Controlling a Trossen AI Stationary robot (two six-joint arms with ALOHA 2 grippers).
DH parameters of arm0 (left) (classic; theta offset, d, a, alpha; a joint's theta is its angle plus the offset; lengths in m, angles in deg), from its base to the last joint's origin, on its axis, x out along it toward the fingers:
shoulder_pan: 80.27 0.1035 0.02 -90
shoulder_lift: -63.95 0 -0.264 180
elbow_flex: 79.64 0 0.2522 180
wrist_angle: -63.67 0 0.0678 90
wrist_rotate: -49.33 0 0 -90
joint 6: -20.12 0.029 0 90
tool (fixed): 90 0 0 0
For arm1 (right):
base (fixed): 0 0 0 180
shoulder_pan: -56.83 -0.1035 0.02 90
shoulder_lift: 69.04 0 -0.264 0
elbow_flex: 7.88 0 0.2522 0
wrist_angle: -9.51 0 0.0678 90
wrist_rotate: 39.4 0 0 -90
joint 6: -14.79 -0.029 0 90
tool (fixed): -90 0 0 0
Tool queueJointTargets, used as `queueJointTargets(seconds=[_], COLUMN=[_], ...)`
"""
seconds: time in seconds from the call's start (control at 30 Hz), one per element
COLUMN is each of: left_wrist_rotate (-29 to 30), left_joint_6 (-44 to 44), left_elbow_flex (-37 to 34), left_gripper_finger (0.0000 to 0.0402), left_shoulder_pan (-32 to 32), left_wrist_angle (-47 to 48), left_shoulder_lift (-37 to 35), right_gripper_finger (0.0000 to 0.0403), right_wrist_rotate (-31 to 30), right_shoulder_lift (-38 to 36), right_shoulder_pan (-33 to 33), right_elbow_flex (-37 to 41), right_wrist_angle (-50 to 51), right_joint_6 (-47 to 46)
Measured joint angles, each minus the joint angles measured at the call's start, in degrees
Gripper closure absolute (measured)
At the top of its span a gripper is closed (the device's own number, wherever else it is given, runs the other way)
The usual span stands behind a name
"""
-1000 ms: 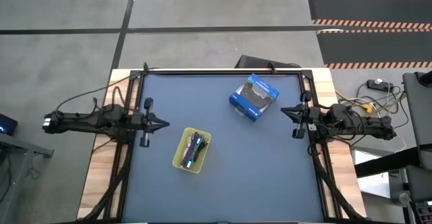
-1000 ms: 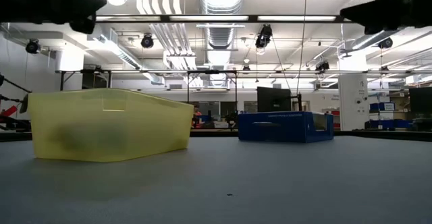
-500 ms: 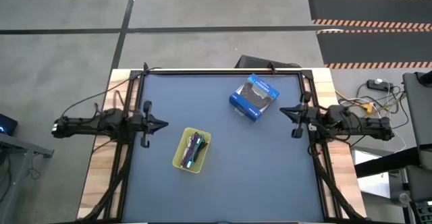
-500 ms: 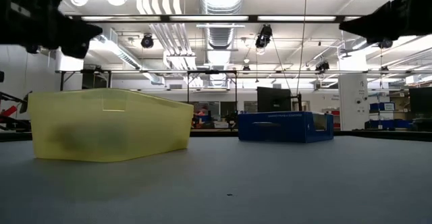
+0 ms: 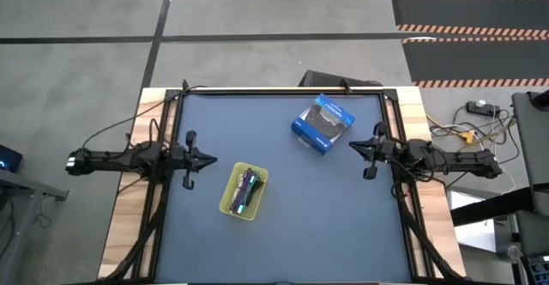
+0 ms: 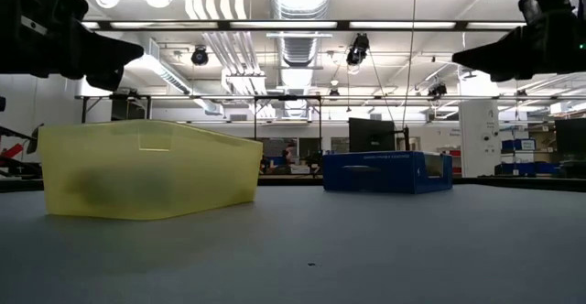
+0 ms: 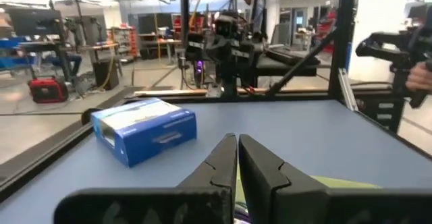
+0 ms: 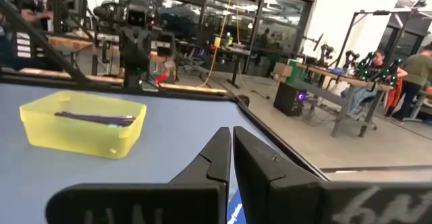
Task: Pick and place USB-C Cables
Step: Return to Home Position
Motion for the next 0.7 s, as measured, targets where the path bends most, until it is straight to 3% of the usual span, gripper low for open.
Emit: queueJointTargets(seconds=[0.7], left_wrist_rotate=[0.4], left_joint_6=[-2.9], left_elbow_flex=[-0.1], left_gripper_finger=[0.0400], left_shoulder_pan=[0.0], left_wrist_angle=[-0.1], left_shoulder_lift=[0.6], right_gripper_finger=[0.0394], right_wrist_rotate=[-0.4], right_shoulder_lift=[0.3], right_shoulder_pan=[0.0], right_elbow_flex=[0.0], right_wrist_angle=[0.3], right_joint_6=[-2.4])
